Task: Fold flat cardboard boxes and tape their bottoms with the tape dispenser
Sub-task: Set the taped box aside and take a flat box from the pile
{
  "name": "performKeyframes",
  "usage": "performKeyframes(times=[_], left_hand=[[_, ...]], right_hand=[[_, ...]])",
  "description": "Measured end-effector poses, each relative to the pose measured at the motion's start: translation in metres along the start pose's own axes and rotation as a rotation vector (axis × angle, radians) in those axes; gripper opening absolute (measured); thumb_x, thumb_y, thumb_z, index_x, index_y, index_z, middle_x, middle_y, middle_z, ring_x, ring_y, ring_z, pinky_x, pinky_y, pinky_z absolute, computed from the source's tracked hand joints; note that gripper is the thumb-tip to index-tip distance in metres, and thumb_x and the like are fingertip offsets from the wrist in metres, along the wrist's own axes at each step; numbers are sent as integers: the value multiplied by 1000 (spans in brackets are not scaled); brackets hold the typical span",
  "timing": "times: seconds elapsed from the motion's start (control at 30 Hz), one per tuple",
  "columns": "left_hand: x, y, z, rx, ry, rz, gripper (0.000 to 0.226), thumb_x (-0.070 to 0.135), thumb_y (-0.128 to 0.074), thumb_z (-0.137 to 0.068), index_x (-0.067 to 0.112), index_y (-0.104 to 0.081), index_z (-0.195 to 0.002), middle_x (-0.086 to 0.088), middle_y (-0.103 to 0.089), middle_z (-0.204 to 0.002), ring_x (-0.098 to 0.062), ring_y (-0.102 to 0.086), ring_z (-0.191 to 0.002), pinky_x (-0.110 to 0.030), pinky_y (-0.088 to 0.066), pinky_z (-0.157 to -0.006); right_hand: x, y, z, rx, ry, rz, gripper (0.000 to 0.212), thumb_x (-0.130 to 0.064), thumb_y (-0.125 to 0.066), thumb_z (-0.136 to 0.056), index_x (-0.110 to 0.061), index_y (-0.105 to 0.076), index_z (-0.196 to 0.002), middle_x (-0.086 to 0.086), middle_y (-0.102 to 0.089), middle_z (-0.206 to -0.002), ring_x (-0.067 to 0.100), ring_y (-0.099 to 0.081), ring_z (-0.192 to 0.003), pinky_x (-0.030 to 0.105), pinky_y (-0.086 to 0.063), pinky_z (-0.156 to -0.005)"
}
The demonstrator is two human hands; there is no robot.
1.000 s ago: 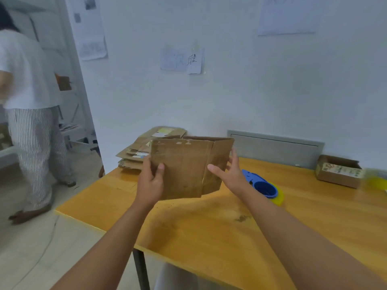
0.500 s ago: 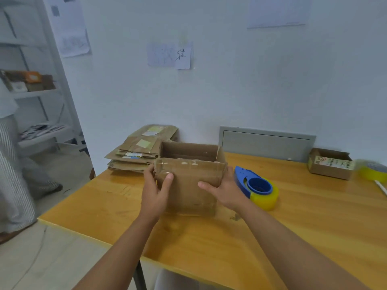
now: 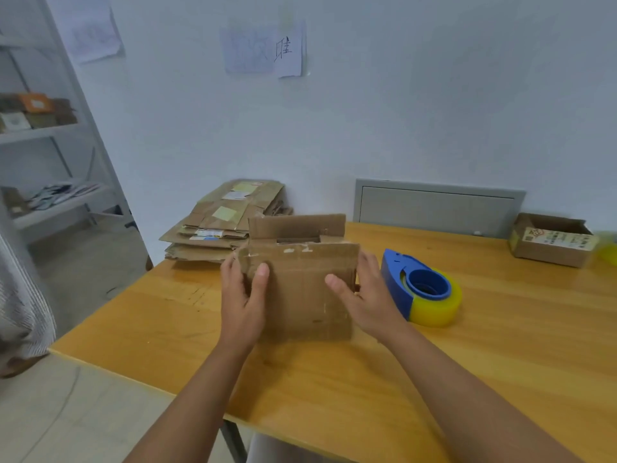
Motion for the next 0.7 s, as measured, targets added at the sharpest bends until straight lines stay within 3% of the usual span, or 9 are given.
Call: performKeyframes(times=[0.1,0.17,0.23,0.3,0.37,0.43,0.5,0.57,0.7], left_hand=[[6,1,-4,54,18,-4,13,56,-40,-96,52,-51,-94,6,-50,-107,-3,-48,-99,-21,-40,-86],[6,1,-7,85,88,18,19,63,-45,-91,46,-51,-100,20,-54,-101,5,-51,-92,-11,-40,-74],[2,2,-8,98,160,55,28,56,-55,-92,47,-46,-117,36,-52,-106,18,-50,-97,0,-39,-68],[-1,4,-11,73,175,54,47,41,-59,-96,48,-36,-136,34,-45,-119,24,-44,-101,1,-39,-71],[-1,7,-20,13,164,15,61,33,-60,-96,48,-27,-145,22,-45,-129,20,-43,-107,-5,-39,-78],[2,9,-31,-69,134,-45,69,27,-60,-95,51,-22,-147,17,-35,-144,11,-38,-124,-16,-34,-95],[6,10,-43,-183,101,-111,76,26,-57,-93,56,-15,-148,24,-16,-157,1,-19,-144,-28,-23,-110],[10,9,-53,-299,69,-166,82,21,-54,-92,59,-7,-148,31,-2,-159,10,-3,-142,-27,-14,-112],[13,6,-65,-411,38,-234,82,18,-52,-91,56,-9,-150,28,-20,-150,17,-21,-129,-15,-23,-101]], right_hand=[[-3,3,1,34,-16,-131,48,-84,-31,-85,-64,-42,-127,-17,-36,-141,-15,-34,-126,10,-35,-99],[-3,4,-1,86,-61,-189,43,-70,-37,-94,-46,-51,-126,-15,-45,-131,-12,-42,-118,27,-42,-105],[-3,6,-5,149,-97,-213,27,-51,-47,-100,-43,-48,-126,-23,-47,-123,-10,-47,-113,30,-47,-98],[-4,8,-8,165,-112,-214,45,-44,-51,-101,-44,-34,-142,-28,-43,-125,-12,-46,-114,22,-45,-93],[-4,9,-11,146,-130,-212,62,-41,-52,-100,-44,-19,-152,-22,-40,-132,-10,-44,-116,23,-43,-94],[-3,8,-15,118,-144,-211,70,-37,-53,-100,-44,-11,-155,-20,-33,-142,-5,-44,-118,29,-41,-100],[-4,9,-21,91,-150,-212,75,-30,-54,-100,-45,-5,-155,-22,-24,-152,0,-37,-129,32,-36,-107],[-7,9,-26,54,-137,-208,79,-22,-52,-99,-46,-1,-155,-25,-16,-159,0,-27,-139,31,-31,-110],[-10,12,-32,3,-97,-184,78,-16,-48,-99,-46,-4,-156,-23,-18,-160,-1,-26,-140,30,-35,-110]])
Point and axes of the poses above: each hand's wrist, its own z-axis away from the middle knuckle, its own y-axis out of the back of the hand, x = y × z, the point moved 4 cm from there along -z, towards the middle knuckle
